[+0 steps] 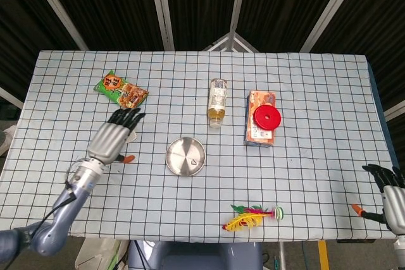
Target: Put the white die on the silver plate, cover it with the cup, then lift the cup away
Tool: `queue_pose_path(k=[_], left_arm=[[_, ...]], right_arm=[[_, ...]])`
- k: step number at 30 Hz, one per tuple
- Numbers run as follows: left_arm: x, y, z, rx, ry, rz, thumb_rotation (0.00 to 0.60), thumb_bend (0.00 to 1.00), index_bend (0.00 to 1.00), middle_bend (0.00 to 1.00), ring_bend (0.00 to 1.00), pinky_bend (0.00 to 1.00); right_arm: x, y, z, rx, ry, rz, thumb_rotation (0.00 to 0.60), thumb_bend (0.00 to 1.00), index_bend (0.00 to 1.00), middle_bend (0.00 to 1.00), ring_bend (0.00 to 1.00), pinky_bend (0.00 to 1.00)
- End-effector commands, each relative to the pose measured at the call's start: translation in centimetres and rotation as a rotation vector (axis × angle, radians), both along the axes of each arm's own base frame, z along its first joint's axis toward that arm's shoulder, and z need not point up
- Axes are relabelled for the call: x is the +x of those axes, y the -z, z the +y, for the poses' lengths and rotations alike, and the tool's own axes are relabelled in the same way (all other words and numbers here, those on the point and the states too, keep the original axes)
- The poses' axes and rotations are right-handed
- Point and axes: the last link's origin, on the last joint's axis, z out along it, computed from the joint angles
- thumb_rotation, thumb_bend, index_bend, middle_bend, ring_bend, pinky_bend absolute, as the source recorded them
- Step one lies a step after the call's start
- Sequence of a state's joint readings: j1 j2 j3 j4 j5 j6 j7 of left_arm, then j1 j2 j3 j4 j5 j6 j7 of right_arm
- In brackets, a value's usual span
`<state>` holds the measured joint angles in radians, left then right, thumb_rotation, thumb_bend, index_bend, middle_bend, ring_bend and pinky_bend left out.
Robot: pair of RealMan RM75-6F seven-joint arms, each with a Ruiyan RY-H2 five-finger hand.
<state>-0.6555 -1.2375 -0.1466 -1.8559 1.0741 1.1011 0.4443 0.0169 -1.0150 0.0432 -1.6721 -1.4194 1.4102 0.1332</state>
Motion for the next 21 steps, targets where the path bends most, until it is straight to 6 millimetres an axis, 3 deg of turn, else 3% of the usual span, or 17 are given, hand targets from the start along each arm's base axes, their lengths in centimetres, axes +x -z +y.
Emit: queue_pose_path(k=[1,8,21], left_arm=[[-3.2,-2.6,-1.3,0.032,-0.058,0.006,0.6,0.19,0.06,0.0,0.0,0.0],[-5.0,-3.0,0.1,0.051,-0.089,0.052,0.6,0.19,0.04,0.0,0.0,0.0],[-3.9,1.1,4.3,0.003,-0.111,0.097,0.6,0.19,0.05,0.01,0.0,0.01]], right_arm=[[0.1,0.1,0.0,0.005,-0.001,0.0,0.6,0.1,0.21,0.19,0.15,0.0],[0.3,0.3,0.0,0.011,-0.001,0.001,0.6,0.1,0.21,0.19,0.15,0.0],[-0.3,0.2,-0.1,0.018,0.02,0.0,0.6,0.1,0.21,0.19,0.15,0.0]])
